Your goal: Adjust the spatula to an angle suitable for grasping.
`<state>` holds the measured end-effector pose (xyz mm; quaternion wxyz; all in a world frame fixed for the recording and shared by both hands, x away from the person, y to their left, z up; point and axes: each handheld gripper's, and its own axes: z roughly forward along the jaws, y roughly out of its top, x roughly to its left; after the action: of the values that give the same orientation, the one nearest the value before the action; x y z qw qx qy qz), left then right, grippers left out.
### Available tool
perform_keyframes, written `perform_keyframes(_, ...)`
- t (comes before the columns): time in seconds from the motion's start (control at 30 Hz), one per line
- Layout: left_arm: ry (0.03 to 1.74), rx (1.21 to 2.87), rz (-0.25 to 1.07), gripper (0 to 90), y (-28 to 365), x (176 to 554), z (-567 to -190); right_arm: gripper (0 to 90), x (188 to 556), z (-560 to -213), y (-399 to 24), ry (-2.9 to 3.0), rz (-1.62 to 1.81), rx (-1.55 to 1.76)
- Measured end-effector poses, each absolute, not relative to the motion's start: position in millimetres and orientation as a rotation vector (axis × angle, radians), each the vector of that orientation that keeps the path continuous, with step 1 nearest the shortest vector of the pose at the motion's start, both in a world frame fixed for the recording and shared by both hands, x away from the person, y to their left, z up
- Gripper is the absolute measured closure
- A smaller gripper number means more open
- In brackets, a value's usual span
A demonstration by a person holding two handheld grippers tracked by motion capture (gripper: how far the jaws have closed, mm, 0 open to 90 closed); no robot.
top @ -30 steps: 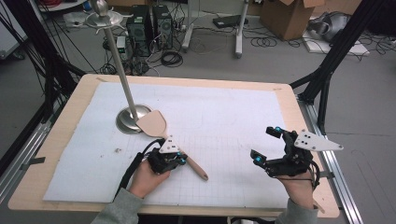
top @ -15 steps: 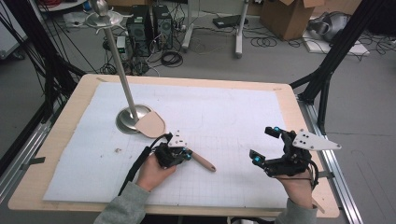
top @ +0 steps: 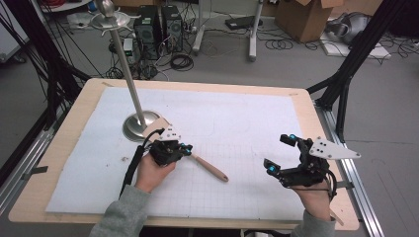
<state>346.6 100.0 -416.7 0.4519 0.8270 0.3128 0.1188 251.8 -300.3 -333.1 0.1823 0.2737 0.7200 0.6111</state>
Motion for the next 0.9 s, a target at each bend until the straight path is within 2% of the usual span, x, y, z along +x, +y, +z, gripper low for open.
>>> perform_keyframes(0.17, 0.82, 2.022, 0.303, 89.6, 103.9, 355.0, -420.5, 1.2, 252.4, -333.3, -299.1, 2.037, 1.723, 0.766)
perform_keyframes(0.4, 0.821, 2.072, 0.353, 89.6, 99.6, 363.0, -413.5, 1.2, 252.1, -333.1, -298.8, 2.038, 1.726, 0.766)
perform_keyframes(0.9, 0.906, 2.139, 0.315, 89.6, 104.0, 388.3, -430.8, 1.2, 253.2, -333.8, -295.6, 2.055, 1.725, 0.761)
